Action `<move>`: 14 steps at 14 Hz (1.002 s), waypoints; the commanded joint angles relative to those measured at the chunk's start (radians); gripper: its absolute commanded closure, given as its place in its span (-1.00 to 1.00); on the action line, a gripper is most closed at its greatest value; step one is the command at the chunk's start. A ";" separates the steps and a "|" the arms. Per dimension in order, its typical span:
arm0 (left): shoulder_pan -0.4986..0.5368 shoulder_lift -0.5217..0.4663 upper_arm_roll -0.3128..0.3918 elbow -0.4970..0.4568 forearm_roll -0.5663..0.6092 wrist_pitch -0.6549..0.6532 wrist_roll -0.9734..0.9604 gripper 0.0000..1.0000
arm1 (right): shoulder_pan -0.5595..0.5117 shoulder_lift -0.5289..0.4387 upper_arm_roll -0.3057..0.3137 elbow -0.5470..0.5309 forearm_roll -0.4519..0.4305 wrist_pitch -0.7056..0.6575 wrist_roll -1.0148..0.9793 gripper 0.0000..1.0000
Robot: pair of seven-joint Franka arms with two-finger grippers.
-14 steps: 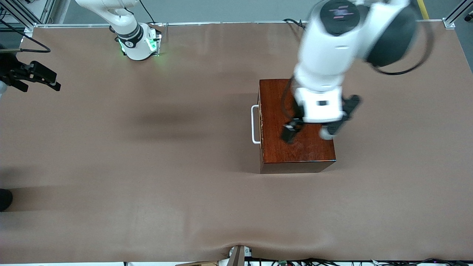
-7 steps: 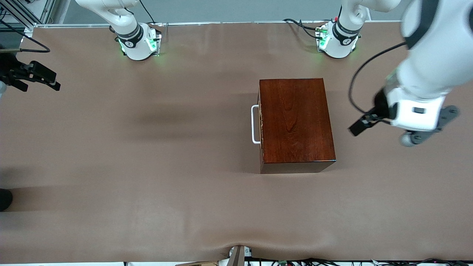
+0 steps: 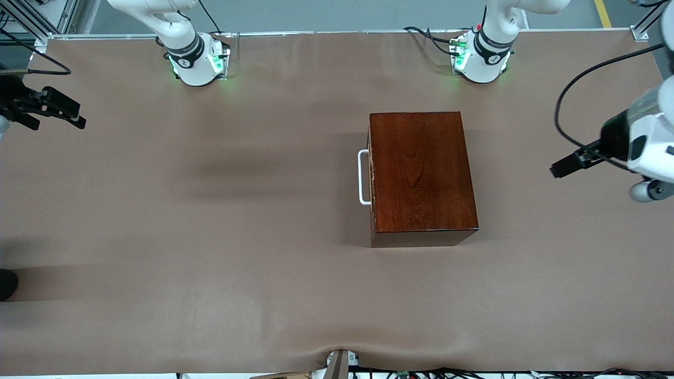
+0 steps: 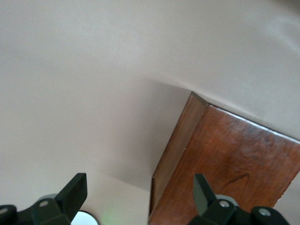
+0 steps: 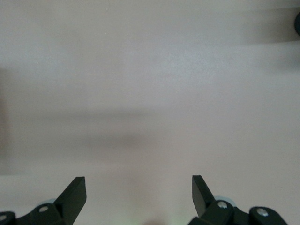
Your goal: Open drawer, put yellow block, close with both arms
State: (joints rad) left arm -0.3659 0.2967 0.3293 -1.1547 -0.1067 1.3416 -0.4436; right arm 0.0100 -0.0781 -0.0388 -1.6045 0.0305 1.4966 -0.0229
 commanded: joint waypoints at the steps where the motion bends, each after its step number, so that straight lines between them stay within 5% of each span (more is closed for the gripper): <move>1: 0.025 -0.080 -0.018 -0.086 -0.013 -0.007 0.068 -1.00 | -0.015 -0.003 0.011 0.009 -0.006 -0.013 -0.003 -1.00; 3: 0.088 -0.144 -0.070 -0.166 -0.004 -0.006 0.094 -1.00 | -0.016 -0.003 0.011 0.009 -0.006 -0.013 -0.003 -1.00; 6: 0.284 -0.231 -0.261 -0.272 0.024 0.010 0.106 -1.00 | -0.016 -0.003 0.011 0.009 -0.006 -0.013 -0.003 -1.00; 14: 0.432 -0.406 -0.510 -0.505 0.165 0.122 0.163 -1.00 | -0.016 -0.003 0.011 0.009 -0.006 -0.016 -0.003 -1.00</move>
State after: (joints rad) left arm 0.0333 -0.0379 -0.1332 -1.5832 0.0241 1.4324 -0.3128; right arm 0.0100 -0.0781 -0.0389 -1.6045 0.0305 1.4936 -0.0229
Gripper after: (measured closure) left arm 0.000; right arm 0.000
